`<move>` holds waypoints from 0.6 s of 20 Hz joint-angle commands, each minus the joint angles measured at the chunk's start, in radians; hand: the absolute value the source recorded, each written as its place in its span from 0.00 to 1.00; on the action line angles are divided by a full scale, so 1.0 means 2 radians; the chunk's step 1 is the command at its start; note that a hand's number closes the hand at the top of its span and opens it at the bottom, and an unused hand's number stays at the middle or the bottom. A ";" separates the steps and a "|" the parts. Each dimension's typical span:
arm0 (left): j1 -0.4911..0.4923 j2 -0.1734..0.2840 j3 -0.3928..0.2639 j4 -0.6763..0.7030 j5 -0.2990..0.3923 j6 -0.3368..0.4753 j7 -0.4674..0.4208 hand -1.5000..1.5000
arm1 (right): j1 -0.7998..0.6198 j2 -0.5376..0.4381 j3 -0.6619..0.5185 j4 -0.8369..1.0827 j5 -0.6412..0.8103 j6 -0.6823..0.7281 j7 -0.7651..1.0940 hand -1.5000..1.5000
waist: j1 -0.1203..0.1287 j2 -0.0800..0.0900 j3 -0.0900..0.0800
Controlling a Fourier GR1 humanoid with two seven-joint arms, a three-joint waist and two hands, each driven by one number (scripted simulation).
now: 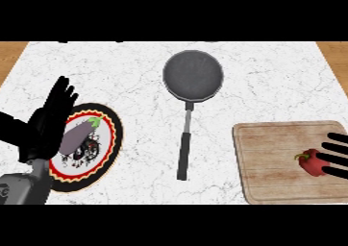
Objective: Pick the bell pepper from the cutting board and place it in the pan
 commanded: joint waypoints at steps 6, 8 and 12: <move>-0.013 -0.018 0.010 -0.006 -0.031 0.002 0.024 0.50 | 0.071 0.057 -0.027 -0.039 0.063 -0.016 0.000 0.00 | 0.001 0.000 0.000; -0.001 -0.012 0.021 -0.006 -0.013 -0.021 0.027 0.50 | 0.079 0.064 -0.024 -0.079 0.094 0.004 0.031 0.00 | 0.000 0.000 0.000; 0.001 -0.007 0.042 0.005 -0.017 -0.041 0.005 0.50 | 0.049 0.122 -0.013 -0.028 0.137 -0.017 0.035 0.00 | 0.004 0.001 0.000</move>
